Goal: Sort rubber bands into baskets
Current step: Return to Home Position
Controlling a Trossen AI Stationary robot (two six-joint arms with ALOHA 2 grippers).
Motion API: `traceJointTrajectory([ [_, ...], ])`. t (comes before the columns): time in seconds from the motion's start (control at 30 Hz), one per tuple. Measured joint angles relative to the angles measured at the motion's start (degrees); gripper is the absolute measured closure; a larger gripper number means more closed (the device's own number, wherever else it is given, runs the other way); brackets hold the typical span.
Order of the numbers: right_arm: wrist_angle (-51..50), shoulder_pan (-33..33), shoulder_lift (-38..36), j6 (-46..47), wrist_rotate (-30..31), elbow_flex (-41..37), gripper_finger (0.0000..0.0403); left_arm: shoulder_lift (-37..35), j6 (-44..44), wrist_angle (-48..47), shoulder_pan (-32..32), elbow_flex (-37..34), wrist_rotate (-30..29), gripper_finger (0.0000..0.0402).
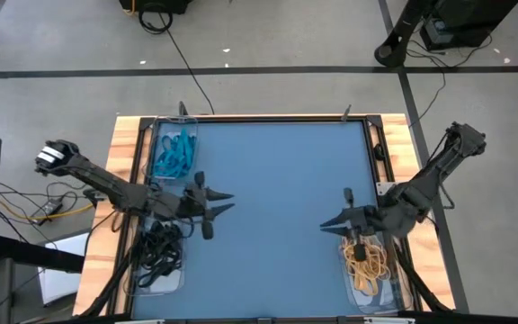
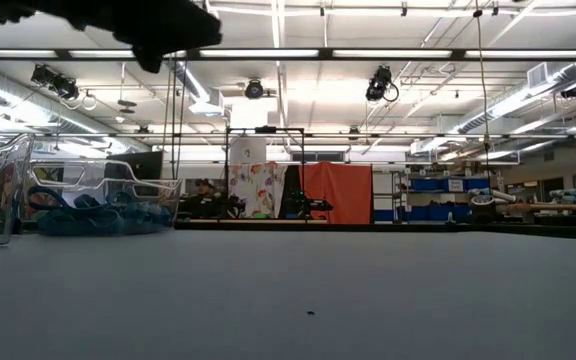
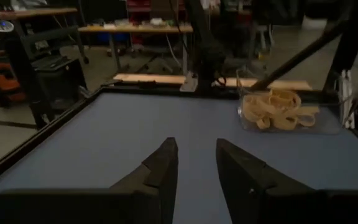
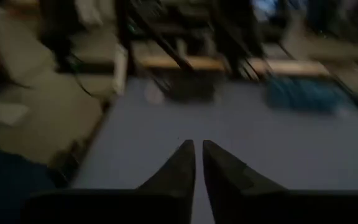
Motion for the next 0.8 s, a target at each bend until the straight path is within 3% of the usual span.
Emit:
traceJointTrajectory([
  [0.17, 16.1, -8.3, -0.6, -8.8, -11.0, -6.9, 0.0394, -6.1, 0.5, 4.3, 0.0, -6.9, 0.4, 0.0301],
  [0.43, 26.8, -18.8, -6.6, -10.6, -20.3, -15.4, 0.0381, -12.2, 0.6, 4.9, 1.0, -12.3, 0.9, 0.0313],
  [0.8, 24.5, -25.1, -21.1, -12.6, -23.7, -22.9, 0.0392, -15.5, 2.5, 1.0, 6.8, -12.6, 1.5, 0.0315],
])
